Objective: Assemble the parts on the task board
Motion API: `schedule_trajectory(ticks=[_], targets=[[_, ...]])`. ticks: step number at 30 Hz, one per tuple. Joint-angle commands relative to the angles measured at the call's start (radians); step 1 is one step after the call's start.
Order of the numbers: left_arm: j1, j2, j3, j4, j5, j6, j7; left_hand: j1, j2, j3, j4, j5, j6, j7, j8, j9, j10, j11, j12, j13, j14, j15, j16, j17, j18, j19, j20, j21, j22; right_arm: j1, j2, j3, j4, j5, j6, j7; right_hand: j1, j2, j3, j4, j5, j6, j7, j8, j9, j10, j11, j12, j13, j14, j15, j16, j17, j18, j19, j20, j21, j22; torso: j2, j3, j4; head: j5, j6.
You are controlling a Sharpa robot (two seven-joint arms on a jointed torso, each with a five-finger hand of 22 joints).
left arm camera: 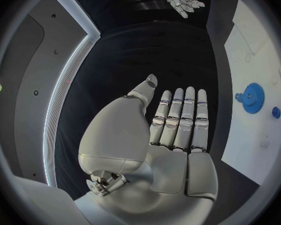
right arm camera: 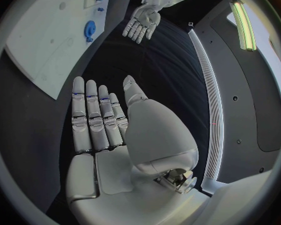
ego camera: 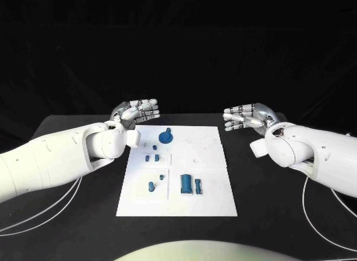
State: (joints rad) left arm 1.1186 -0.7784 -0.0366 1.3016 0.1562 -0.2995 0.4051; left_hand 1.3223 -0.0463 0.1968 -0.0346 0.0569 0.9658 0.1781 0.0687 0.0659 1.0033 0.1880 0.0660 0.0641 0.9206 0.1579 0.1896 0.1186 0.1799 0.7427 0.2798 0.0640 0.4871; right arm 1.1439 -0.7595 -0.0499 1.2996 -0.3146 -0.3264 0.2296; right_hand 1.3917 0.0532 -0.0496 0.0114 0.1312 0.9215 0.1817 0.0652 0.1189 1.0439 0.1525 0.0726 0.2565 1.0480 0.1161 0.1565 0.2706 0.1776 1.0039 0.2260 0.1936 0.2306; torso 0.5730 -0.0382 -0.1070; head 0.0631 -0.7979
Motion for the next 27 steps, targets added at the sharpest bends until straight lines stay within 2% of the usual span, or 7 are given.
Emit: schedule_trajectory(ticks=[1,5,6,12,13,19,27], targets=[[-0.006,0.015,0.001,-0.02,-0.003,-0.071,0.076,0.011,0.003,-0.014,0.001,0.001,-0.013,-0.002,-0.006,-0.001,-0.019,0.0,-0.003,-0.002,-0.002,0.007,-0.03,-0.015,0.005,-0.015,0.002,0.0,-0.03,-0.003,0.019,0.002,-0.038,0.091,0.09,0.11,0.001,0.02,-0.001,-0.023,-0.003,0.007,0.002,-0.003,-0.018,0.007,0.003,-0.005,-0.059,0.017,0.002,-0.041,-0.051,0.006,0.023,0.001,-0.039,-0.036,-0.018,-0.0003,0.0042,0.003,0.027],[-0.013,0.027,0.001,-0.036,-0.005,-0.087,0.088,0.014,0.009,-0.023,0.001,0.002,-0.014,0.0,-0.005,-0.001,-0.029,-0.003,-0.004,-0.002,-0.002,0.008,-0.049,-0.024,0.005,-0.021,0.003,0.0,-0.049,-0.004,0.041,0.004,-0.071,0.099,0.102,0.124,-0.003,0.036,0.001,-0.05,-0.003,0.017,0.003,-0.003,-0.038,0.019,0.001,-0.005,-0.119,0.043,0.002,-0.073,-0.103,0.006,0.052,0.0,-0.073,-0.071,-0.018,0.0053,0.0063,0.012,0.037],[-0.012,0.024,0.0,-0.032,-0.001,-0.044,0.034,-0.391,0.046,-0.071,0.035,-0.057,-0.295,-0.053,-0.069,-0.066,-0.317,-0.058,-0.066,-0.064,-0.276,-0.047,-0.089,-0.119,-0.054,-0.234,-0.081,-0.064,-0.18,-0.002,0.035,0.004,-0.065,0.054,0.043,0.06,-0.421,-0.053,0.05,-0.011,-0.039,-0.268,-0.052,-0.065,-0.119,-0.303,-0.045,-0.073,-0.156,-0.287,-0.033,-0.156,-0.15,-0.053,-0.267,-0.068,-0.107,-0.117,-0.013,0.0012,0.0042,0.008,0.03],[-0.016,0.022,0.003,-0.011,-0.012,-0.073,0.04,-0.521,0.046,-0.091,0.035,-0.057,-0.396,-0.071,-0.069,-0.066,-0.42,-0.076,-0.066,-0.064,-0.37,-0.059,-0.106,-0.119,-0.063,-0.311,-0.11,-0.064,-0.227,-0.008,0.031,0.007,-0.045,0.07,0.013,0.075,-0.561,-0.053,0.05,-0.011,-0.053,-0.359,-0.07,-0.065,-0.119,-0.407,-0.061,-0.073,-0.178,-0.392,-0.046,-0.156,-0.174,-0.061,-0.369,-0.091,-0.194,-0.137,-0.015,0.0045,0.0133,0.002,0.045],[-0.018,0.021,0.004,0.002,-0.019,-0.092,0.044,-0.575,0.046,-0.099,0.035,-0.057,-0.434,-0.078,-0.069,-0.066,-0.458,-0.084,-0.066,-0.064,-0.407,-0.066,-0.112,-0.119,-0.071,-0.34,-0.122,-0.064,-0.244,-0.011,0.029,0.009,-0.032,0.08,-0.006,0.083,-0.615,-0.053,0.05,-0.011,-0.059,-0.395,-0.077,-0.065,-0.119,-0.448,-0.067,-0.073,-0.183,-0.434,-0.116,-0.156,-0.18,-0.07,-0.41,-0.099,-0.194,-0.144,-0.015,0.0066,0.0191,-0.002,0.055],[-0.034,0.014,0.015,0.087,-0.062,-0.212,0.066,-0.731,0.046,-0.119,0.035,-0.057,-0.545,-0.099,-0.069,-0.066,-0.573,-0.106,-0.066,-0.064,-0.515,-0.085,-0.19,-0.119,-0.082,-0.424,-0.155,-0.064,-0.295,-0.034,0.016,0.02,0.051,0.144,-0.126,0.14,-0.777,-0.053,0.05,-0.011,-0.131,-0.506,-0.099,-0.065,-0.119,-0.573,-0.153,-0.073,-0.256,-0.563,-0.116,-0.156,-0.199,-0.081,-0.534,-0.126,-0.194,-0.231,-0.021,0.0198,0.056,-0.028,0.115],[-0.061,0.002,0.031,0.226,-0.134,-0.41,0.104,-0.897,0.046,-0.197,0.035,-0.057,-0.663,-0.178,-0.069,-0.066,-0.693,-0.188,-0.066,-0.064,-0.628,-0.158,-0.19,-0.119,-0.103,-0.513,-0.19,-0.064,-0.349,-0.076,-0.01,0.041,0.205,0.264,-0.349,0.246,-0.95,-0.053,0.05,-0.011,-0.131,-0.622,-0.182,-0.065,-0.119,-0.705,-0.153,-0.073,-0.256,-0.699,-0.116,-0.156,-0.271,-0.102,-0.666,-0.154,-0.194,-0.231,-0.028,0.036,0.101,-0.059,0.188]])
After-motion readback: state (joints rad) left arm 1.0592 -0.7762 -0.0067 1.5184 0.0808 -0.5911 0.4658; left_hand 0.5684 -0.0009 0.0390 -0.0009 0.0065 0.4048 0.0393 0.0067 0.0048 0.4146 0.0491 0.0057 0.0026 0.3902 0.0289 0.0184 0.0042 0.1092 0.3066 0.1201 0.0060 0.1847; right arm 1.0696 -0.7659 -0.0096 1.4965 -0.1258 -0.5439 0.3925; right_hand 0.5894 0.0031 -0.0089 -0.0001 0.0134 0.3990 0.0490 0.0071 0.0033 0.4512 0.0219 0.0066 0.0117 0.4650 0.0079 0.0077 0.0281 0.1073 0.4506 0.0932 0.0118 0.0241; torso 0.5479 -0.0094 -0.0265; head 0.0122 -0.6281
